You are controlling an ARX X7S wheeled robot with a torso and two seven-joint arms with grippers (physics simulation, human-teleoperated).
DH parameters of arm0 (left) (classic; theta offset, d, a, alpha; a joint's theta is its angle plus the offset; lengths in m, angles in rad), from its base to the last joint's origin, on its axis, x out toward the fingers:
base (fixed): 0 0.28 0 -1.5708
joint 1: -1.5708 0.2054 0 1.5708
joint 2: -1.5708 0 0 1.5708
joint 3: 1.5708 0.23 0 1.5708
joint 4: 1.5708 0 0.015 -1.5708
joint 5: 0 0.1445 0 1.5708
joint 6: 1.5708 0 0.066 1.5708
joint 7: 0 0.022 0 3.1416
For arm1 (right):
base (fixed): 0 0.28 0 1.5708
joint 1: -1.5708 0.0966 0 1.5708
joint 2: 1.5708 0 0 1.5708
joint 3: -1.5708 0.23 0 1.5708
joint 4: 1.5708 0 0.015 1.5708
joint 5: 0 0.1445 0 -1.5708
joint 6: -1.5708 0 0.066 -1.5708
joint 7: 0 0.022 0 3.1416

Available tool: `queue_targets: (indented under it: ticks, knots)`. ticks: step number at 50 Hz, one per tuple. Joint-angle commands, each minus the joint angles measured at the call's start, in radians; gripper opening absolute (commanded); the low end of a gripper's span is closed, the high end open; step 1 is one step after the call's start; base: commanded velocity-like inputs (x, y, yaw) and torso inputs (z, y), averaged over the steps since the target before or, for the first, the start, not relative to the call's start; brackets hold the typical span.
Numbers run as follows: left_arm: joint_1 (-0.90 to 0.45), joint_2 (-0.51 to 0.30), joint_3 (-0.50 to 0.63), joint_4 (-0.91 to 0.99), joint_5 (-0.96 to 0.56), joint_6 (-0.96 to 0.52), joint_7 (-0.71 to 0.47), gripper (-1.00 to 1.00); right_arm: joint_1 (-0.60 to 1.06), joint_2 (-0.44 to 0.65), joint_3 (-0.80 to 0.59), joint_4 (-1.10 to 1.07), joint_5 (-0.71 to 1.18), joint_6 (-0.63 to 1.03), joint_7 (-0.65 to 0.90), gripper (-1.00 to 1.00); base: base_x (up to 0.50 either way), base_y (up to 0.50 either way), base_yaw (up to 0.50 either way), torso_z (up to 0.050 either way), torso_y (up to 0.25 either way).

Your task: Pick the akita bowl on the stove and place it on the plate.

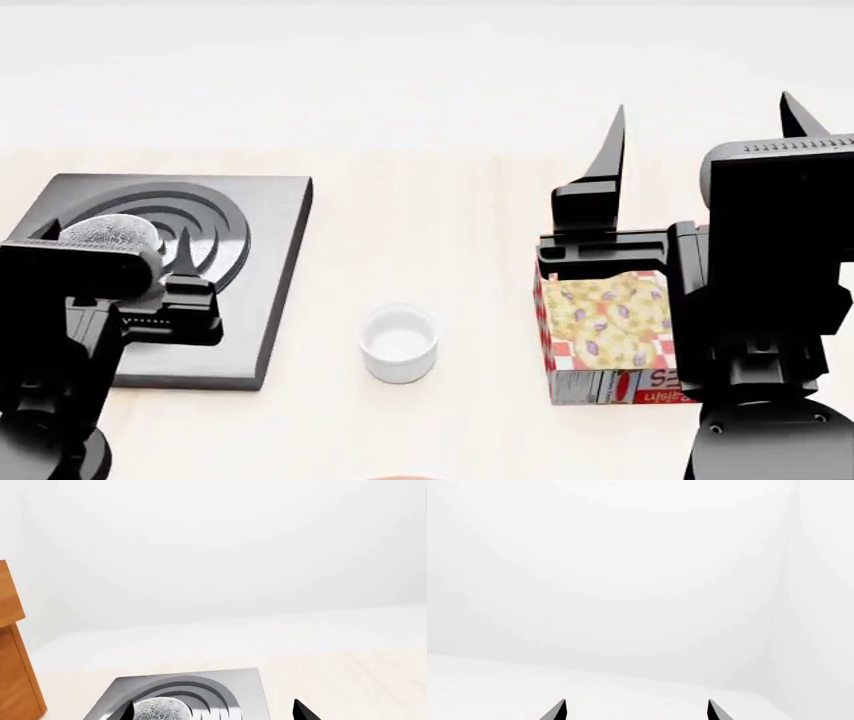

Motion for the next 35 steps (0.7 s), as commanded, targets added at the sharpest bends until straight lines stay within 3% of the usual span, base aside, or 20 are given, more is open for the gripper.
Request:
queue_targets:
  ticks: [1,17,35]
  knots:
    - [-0.060,-0.008,-0.002,0.020,-0.015,-0.063,-0.002,1.00,0.002,0.003,-0.002,-0.012,0.005,0.009,0.005,1.00,0.00,0.00,0.00,0.000,0.000]
    - [-0.298,-0.004,-0.001,-0.027,-0.053,-0.228,0.023,1.00,-0.004,0.006,-0.005,0.006,0.009,-0.012,0.004,1.00,0.00,0.00,0.00,0.000,0.000]
    - [-0.538,0.039,0.041,-0.266,-0.013,-0.207,0.048,1.00,-0.003,0.005,0.001,0.007,0.018,-0.012,0.009,1.00,0.00,0.00,0.00,0.000,0.000]
